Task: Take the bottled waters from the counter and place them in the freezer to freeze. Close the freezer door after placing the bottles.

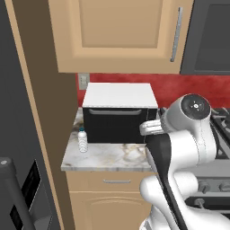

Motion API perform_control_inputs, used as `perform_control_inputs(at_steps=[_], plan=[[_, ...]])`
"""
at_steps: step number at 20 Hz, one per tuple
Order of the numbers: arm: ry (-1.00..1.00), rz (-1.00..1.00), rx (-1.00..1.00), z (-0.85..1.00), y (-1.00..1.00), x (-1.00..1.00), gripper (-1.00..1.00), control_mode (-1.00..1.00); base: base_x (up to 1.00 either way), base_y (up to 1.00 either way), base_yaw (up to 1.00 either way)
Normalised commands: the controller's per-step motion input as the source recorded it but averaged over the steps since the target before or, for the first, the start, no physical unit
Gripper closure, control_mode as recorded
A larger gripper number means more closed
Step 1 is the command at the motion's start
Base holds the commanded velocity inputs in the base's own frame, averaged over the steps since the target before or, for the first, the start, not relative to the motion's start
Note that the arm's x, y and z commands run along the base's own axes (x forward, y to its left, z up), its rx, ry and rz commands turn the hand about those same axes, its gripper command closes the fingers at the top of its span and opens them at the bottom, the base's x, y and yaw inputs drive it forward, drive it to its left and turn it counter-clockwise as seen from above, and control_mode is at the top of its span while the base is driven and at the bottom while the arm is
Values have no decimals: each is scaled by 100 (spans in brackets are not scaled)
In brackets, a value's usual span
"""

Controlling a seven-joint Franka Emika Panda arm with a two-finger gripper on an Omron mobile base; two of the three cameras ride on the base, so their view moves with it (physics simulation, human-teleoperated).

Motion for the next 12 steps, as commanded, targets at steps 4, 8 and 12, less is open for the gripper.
perform_control_inputs(at_steps=[4, 8, 12], plan=[[-1, 0, 0, -7, 55, -11, -100, -100, 0, 0, 0], [0, 0, 0, -22, 55, -7, -100, -100, 0, 0, 0], [0, 4, 0, -23, 15, -7, -100, -100, 0, 0, 0]])
